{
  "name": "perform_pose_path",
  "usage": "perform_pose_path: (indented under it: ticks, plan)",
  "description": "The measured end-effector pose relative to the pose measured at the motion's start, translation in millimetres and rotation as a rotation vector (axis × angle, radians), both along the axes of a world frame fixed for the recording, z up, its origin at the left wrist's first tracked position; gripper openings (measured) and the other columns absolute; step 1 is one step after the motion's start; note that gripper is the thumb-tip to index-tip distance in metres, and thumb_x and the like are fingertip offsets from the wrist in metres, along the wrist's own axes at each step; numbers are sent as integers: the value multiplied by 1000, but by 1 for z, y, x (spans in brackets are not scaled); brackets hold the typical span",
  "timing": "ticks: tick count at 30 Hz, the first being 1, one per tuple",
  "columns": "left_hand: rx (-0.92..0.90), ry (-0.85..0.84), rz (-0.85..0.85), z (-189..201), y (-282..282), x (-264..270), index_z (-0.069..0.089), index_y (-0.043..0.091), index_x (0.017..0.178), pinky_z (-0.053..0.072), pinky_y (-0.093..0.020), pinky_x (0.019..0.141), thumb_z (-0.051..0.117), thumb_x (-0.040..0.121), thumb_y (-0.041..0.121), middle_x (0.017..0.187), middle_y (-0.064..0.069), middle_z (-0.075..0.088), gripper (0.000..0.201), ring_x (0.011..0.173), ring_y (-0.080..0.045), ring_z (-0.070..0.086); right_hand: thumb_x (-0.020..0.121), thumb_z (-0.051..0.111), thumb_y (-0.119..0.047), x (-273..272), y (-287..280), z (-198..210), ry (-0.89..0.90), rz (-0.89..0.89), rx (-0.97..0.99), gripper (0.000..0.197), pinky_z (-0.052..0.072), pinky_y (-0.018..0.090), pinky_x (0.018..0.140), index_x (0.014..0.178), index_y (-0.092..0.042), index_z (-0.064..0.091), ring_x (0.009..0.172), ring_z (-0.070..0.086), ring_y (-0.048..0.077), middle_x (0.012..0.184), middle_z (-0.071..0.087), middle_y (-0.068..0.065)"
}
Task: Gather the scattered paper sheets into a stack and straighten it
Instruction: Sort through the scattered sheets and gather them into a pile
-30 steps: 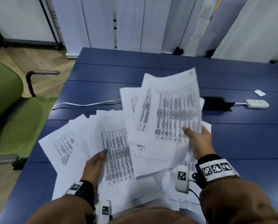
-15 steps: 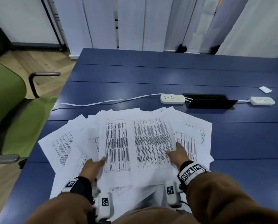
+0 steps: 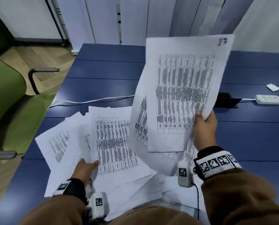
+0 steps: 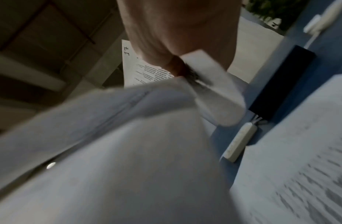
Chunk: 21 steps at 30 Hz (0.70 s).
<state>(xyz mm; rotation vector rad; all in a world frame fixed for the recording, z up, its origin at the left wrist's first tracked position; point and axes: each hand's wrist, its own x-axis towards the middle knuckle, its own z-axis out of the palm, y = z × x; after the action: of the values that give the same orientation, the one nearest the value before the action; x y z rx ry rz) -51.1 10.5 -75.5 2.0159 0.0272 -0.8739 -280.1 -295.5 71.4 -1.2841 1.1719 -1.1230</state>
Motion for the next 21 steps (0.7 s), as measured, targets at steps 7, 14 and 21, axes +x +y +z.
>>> perform_pose_path:
  ticks: [7, 14, 21]
  plan:
    - [31, 52, -91, 13, -5, -7, 56, -6, 88, 36, -28, 53, 56, 84, -12, 58, -15, 55, 7, 53, -24, 48, 97, 50, -15, 2, 10, -63, 192, 137, 207, 39, 42, 45, 106, 135, -6, 47, 118, 56, 27, 131, 58, 11]
    - [-61, 150, 24, 19, -13, -16, 61, -3, 103, 51, -38, 75, 72, 71, 29, 88, -19, 70, 46, 81, -31, 65, 97, 43, -10, 23, 58, -95, 588, 457, 122, 12, 43, 24, 57, 105, -11, 52, 74, 57, 21, 86, 57, 3]
    - [-145, 197, -115, 40, -13, -43, 69, 7, 106, 55, -49, 75, 67, 63, 77, 90, -20, 74, 83, 80, -37, 69, 99, 44, -13, 35, 69, -100, 713, 634, 100, 4, 36, 23, 47, 96, -11, 44, 57, 44, 14, 74, 48, 1]
